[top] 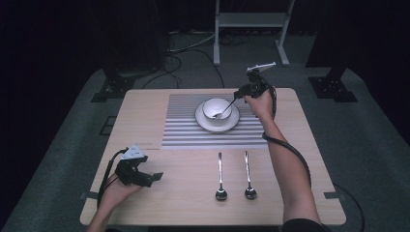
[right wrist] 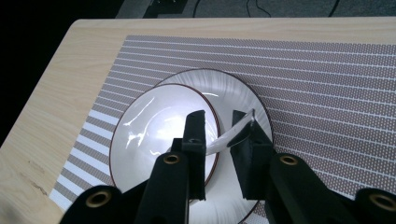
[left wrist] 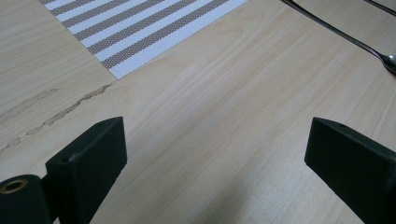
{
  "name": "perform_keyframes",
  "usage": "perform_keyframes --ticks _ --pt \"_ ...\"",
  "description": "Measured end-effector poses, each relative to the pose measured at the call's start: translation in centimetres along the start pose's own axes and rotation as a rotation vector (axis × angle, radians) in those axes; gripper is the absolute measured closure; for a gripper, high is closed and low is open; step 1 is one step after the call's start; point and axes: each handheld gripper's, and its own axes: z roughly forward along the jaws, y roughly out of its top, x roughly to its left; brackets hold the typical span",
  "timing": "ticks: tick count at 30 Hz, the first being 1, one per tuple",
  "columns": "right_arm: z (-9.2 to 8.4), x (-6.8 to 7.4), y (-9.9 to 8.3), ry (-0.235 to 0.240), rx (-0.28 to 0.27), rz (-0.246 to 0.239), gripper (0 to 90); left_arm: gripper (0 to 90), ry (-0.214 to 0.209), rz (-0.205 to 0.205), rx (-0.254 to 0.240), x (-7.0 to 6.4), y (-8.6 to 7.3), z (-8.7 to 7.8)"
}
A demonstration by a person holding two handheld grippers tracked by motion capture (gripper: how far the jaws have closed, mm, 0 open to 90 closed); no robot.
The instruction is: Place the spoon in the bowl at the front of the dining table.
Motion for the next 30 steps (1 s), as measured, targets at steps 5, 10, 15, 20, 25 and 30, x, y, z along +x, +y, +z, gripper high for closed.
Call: perform_keyframes --ticks 5,10,15,20,25,30 --pt "0.1 -0.3 -0.3 0.0 0.013 -0.005 70.8 4.5 0.0 0.001 0.001 0.0 0.0 0.0" --pt "0.3 -0.6 -0.6 0.003 0.029 -0.013 66.0 4.5 0.004 0.007 0.009 0.0 0.0 0.1" --pt "0.3 -0.7 -0.8 0.014 0.034 -0.014 62.1 4.5 0.003 0.005 0.008 0.0 0.0 0.1" --pt "0.4 -1.0 -1.4 0.028 0.051 -0.015 56.5 4.5 0.004 0.005 0.009 0.0 -0.1 0.1" --pt "0.3 -1.4 -1.9 0.046 0.064 -0.013 53.4 4.5 0.001 0.007 0.013 0.0 -0.1 0.2" --pt "0.3 -1.7 -2.5 0.067 0.081 -0.017 48.9 4.5 0.004 0.007 0.01 0.1 -0.1 0.1"
